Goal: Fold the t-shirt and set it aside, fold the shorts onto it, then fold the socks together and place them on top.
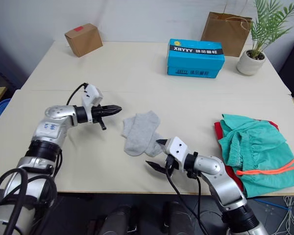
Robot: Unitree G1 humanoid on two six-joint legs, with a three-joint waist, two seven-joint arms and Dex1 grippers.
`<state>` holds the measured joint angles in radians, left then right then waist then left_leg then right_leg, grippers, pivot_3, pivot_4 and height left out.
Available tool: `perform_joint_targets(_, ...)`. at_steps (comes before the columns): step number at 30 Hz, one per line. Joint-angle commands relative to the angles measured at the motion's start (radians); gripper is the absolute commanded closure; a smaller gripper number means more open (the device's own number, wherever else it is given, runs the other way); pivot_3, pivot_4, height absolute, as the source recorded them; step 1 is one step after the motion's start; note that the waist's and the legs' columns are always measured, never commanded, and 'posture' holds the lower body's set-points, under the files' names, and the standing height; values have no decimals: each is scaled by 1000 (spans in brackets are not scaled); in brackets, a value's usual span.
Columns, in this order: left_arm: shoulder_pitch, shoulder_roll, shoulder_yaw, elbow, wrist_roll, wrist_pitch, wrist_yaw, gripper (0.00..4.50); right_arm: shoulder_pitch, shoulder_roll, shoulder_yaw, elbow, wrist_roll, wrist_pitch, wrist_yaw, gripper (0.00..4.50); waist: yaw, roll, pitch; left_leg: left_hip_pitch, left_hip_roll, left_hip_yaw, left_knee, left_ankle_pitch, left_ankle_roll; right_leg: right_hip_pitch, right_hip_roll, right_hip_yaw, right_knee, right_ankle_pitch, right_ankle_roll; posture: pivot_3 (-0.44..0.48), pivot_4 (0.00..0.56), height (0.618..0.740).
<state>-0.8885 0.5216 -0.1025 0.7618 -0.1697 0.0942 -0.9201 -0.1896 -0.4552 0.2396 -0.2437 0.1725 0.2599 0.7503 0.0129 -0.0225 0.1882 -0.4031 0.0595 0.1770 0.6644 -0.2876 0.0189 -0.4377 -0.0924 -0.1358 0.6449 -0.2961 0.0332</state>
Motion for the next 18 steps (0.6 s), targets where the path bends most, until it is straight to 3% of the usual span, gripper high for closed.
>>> perform_joint_targets(1, -67, -16, 9, 127, 34, -94, -38, 4457, -10, 4, -2, -26, -24, -1, -25, 0, -10, -1, 0, -3, 0, 0, 1, 0, 0, -3, 0, 0, 2, 0, 1, 0, 150, 740)
perform_joint_targets(11, -112, -43, -4, 271, 108, -138, -120, 4457, 23, 0, 10, -61, -36, 26, -25, 0, -22, -2, 1, -1, 4, 1, 2, 4, -4, -4, 11, 5, 3, 1, 0, 0, 150, 740)
perform_joint_targets(14, -105, -38, -7, 276, 124, -103, -137, 4500, 7, 13, 13, -50, -42, 23, -35, 624, -23, -3, 1, 0, 5, 0, 2, 5, -6, -5, 10, 5, 6, 1, -2, 0, 150, 740)
perform_joint_targets(18, -76, -24, -5, 246, 126, -77, -175, 4500, -3, 7, 10, -34, -40, 18, -28, 2073, -24, -3, 1, 0, 5, 0, 2, 5, -7, -5, 11, 5, 8, 0, -3, 0, 150, 740)
